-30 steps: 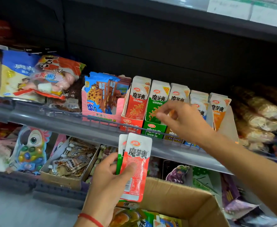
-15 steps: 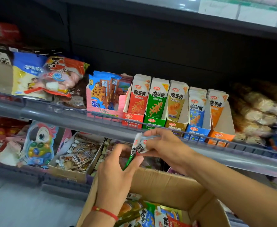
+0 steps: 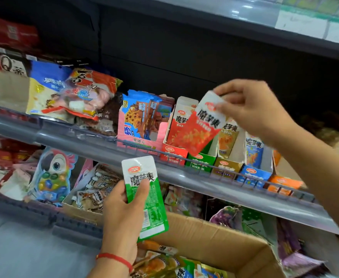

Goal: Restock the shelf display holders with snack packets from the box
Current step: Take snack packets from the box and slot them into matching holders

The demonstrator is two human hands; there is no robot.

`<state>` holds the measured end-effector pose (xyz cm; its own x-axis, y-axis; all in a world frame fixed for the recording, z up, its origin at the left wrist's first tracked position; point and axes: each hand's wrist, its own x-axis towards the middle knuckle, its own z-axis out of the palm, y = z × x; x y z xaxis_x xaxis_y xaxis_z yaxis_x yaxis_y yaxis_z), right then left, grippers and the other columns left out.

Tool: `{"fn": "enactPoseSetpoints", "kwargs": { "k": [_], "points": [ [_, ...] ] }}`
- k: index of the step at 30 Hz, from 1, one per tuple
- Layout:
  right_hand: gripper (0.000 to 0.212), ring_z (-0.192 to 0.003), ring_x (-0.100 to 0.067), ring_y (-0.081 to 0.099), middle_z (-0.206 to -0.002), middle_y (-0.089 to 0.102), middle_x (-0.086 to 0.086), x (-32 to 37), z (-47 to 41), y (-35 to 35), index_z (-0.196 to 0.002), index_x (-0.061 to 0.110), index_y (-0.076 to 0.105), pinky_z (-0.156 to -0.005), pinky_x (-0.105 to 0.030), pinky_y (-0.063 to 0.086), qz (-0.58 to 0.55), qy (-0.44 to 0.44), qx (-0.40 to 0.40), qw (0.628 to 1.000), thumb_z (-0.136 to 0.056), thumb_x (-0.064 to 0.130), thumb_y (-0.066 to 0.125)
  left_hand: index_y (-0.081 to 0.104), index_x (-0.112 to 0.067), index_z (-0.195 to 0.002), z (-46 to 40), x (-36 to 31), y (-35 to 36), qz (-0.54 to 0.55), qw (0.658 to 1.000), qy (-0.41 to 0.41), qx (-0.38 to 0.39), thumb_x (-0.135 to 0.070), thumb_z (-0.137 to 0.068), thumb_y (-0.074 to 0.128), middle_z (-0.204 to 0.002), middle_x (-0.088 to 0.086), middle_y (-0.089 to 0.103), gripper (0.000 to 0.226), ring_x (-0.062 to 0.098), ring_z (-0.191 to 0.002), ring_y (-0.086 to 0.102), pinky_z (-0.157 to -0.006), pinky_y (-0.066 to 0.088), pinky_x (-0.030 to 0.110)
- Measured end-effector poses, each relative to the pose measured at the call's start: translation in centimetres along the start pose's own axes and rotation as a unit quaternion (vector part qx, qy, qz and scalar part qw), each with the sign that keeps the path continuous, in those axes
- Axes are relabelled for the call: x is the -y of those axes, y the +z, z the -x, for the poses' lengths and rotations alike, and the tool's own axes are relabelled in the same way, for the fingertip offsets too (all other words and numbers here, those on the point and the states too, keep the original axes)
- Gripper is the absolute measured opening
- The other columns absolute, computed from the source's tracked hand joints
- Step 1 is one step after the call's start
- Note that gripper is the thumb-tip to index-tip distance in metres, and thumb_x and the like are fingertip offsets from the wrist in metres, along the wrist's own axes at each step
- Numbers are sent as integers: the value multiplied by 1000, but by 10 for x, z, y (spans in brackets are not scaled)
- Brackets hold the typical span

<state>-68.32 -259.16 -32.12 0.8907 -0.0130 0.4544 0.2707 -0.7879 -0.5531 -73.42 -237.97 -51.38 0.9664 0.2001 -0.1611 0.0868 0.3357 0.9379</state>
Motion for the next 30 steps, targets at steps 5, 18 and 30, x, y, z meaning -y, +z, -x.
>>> {"fn": "enactPoseSetpoints", "kwargs": {
  "k": [5,18,30],
  "points": [
    [21,-87,-9,76,-96,77,2,-11,-67,8,-106,25,73,-82,-35,63,1,11,-38,999,-93,9,69,75,-26,-89,-2,-4,-3,1,1000,-7,7,-24,-91,73,-86,-1,79,4,22,-79,78,-76,62,54],
    [26,-116,-36,59,-123,65,-13,-50,-102,95,-124,29,64,-93,-45,53,296,2,29,955,-97,27,64,75,-36,-82,-5,-15,-4,-9,999,-26,31,-30,-88,74,-81,3,78,8,26,-77,77,-78,61,57],
    [22,-111,-29,60,-112,72,-8,-57,-87,96,-119,15,68,-87,-44,53,329,-106,-80,935,-98,16,60,74,-22,-94,-8,-9,-2,-53,995,-56,60,-13,-94,69,-82,1,79,10,22,-77,77,-80,62,51]
  ]
}}
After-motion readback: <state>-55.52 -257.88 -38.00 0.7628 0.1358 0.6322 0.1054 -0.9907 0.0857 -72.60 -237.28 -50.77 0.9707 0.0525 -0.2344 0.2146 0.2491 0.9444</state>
